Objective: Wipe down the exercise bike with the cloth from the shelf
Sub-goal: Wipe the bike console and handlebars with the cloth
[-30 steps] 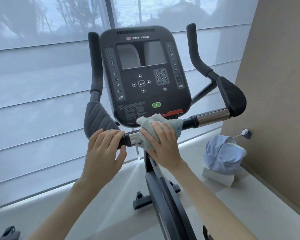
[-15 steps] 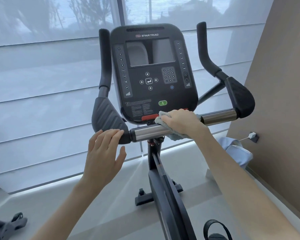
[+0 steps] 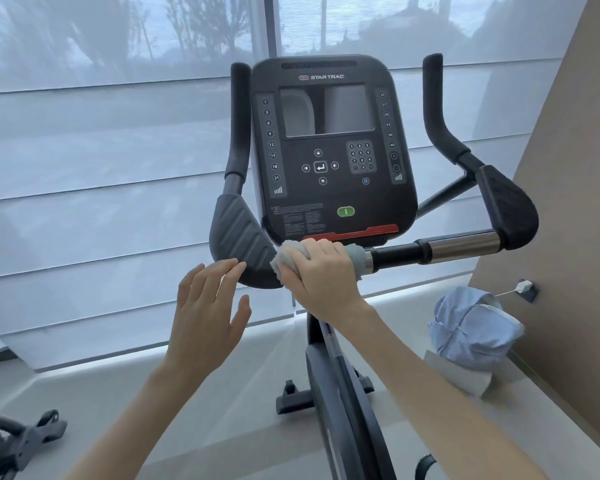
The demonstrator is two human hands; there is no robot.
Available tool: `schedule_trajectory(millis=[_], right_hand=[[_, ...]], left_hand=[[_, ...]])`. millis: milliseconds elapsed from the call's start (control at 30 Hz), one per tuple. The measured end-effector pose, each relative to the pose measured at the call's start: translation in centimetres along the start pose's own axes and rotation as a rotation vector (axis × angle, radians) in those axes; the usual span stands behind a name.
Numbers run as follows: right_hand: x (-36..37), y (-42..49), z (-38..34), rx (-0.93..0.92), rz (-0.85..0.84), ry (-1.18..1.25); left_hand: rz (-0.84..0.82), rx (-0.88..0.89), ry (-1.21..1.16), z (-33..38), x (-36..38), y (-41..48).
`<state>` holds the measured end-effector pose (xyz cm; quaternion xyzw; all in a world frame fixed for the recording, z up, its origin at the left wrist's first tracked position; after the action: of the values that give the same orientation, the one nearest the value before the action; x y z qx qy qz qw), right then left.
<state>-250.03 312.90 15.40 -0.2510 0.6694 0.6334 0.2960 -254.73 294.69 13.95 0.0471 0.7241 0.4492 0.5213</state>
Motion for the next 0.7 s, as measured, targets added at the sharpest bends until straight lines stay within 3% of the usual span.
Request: schedule_trajectory(millis=[133, 300, 400, 533, 700], right_hand=[[0.1, -3.7, 5.3, -0.161, 0.108, -0.082], [-1.0, -5.4, 10.4, 0.039, 0.140, -0.049], [0.1, -5.6, 8.1, 0.088, 0.201, -0.093], [3.0, -4.5, 0.9, -0.169, 0.151, -0.190], [3.0, -0.4, -5.2, -0.324, 0.093, -0.135]], left_hand=[[-0.005, 0.017, -0.020, -0.2, 0.3, 0.3], [-0.026, 0.034, -0.028, -0.3, 0.7, 0.1], [-0.032, 0.048, -0.043, -0.6, 0.7, -0.1], [-0.078, 0.087, -0.059, -1.1, 0.5, -0.4], [-0.047, 0.007, -0.068, -3.8, 0.0, -1.4]])
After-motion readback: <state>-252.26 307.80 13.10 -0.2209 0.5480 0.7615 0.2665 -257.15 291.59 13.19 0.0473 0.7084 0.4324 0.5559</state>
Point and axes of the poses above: each hand's wrist, its own y-axis towards the middle knuckle, its own x-axis out of the palm, z = x × y, the point moved 2 cm from there along y, towards the middle knuckle, and after that the axes turned 5 degrees about -z, right-handed, at the moved point
